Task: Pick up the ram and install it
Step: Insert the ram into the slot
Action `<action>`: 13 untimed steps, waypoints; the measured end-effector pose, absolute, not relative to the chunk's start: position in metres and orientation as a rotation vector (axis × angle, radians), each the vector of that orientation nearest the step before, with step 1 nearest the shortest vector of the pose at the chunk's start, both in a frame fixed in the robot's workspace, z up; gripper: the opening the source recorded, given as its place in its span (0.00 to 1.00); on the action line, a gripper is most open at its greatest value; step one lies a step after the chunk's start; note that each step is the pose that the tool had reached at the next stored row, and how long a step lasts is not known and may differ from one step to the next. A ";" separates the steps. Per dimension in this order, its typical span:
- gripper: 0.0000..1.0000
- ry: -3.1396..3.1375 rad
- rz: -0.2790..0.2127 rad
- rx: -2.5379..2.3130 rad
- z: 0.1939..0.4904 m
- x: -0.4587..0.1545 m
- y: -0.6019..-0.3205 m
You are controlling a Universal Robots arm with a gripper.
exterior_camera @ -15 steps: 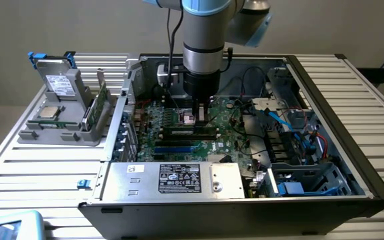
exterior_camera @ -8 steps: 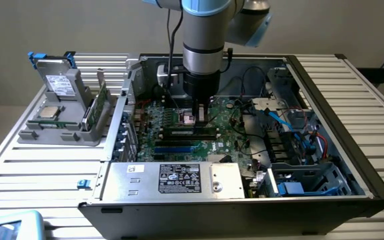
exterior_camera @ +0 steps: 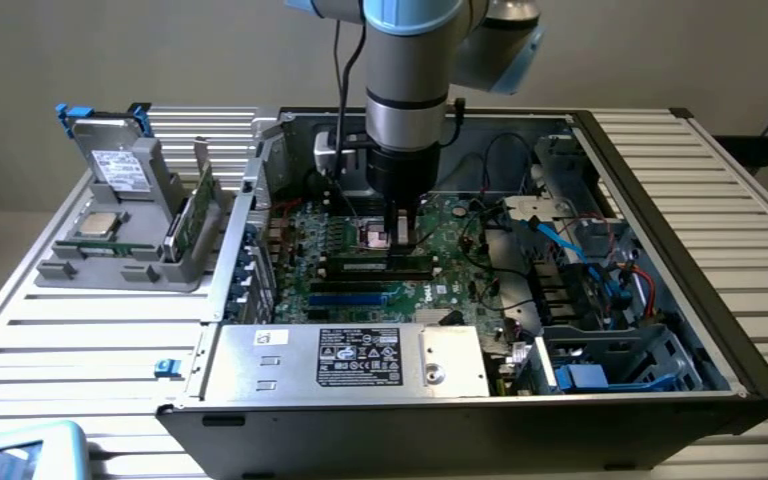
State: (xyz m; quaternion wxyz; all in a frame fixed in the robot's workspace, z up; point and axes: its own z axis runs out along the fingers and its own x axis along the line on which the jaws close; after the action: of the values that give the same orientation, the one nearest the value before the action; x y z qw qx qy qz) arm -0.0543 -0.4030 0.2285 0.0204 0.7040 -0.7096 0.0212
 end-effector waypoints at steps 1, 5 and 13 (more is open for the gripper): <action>0.13 -2.201 0.066 2.183 0.228 -0.054 -0.403; 0.13 -2.201 0.066 2.183 0.227 -0.055 -0.403; 0.13 -2.201 0.066 2.184 0.225 -0.056 -0.403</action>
State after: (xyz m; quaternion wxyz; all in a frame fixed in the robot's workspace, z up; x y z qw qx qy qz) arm -0.0555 -0.4030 0.2253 0.0203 0.7040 -0.7096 0.0213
